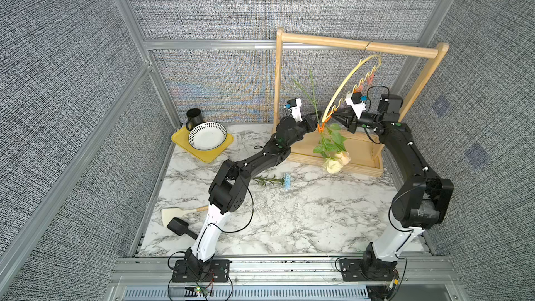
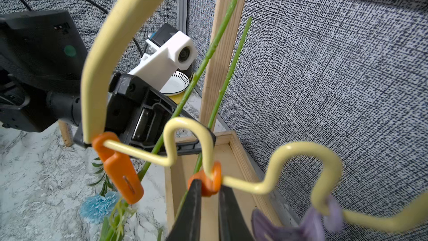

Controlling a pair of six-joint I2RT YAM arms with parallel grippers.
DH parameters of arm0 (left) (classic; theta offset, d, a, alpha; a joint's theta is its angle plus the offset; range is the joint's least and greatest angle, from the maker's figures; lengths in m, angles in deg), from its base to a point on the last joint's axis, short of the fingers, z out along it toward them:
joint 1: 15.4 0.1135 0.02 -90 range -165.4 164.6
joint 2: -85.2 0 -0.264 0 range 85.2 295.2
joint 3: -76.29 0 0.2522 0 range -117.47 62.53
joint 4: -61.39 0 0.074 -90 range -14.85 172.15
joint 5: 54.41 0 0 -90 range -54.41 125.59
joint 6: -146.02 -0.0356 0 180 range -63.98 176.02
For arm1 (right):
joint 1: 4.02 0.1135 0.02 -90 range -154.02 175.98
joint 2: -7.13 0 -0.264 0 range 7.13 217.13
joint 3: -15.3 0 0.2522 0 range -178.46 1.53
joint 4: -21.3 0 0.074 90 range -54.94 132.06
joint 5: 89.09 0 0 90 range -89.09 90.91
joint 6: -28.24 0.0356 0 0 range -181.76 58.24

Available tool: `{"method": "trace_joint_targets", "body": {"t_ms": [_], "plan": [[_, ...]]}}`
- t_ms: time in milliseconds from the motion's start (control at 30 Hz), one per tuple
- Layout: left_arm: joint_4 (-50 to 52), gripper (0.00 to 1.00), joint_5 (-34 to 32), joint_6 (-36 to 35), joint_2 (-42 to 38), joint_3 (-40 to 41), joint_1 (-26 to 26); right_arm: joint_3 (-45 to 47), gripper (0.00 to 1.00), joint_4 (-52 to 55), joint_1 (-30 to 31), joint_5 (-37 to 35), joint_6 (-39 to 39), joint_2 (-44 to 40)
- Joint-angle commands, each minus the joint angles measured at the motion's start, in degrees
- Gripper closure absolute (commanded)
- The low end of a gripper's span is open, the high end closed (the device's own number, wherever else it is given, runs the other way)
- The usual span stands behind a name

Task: Dry the flowers on a clothes hanger
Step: Clamp the flower onto the hanger.

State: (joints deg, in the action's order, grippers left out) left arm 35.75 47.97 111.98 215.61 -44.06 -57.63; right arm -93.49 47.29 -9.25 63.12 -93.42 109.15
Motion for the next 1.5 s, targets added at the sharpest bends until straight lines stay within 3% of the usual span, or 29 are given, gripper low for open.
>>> {"method": "trace_joint_targets", "body": {"t_ms": [0,700,1467], "plan": [[-3.8,0.98,0.6,0.2,0.4,-0.5,-0.1,0.1,0.84,1.3,0.2,1.5,0.3,0.0],[-6.0,0.98,0.4,2.2,1.0,-1.0,0.0,-0.5,0.84,2.9,0.1,0.2,-0.6,0.3],[-1.6,0.98,1.2,-2.7,-0.2,-0.6,-0.1,-0.9,0.84,3.2,0.1,0.2,-0.2,0.0]]}}
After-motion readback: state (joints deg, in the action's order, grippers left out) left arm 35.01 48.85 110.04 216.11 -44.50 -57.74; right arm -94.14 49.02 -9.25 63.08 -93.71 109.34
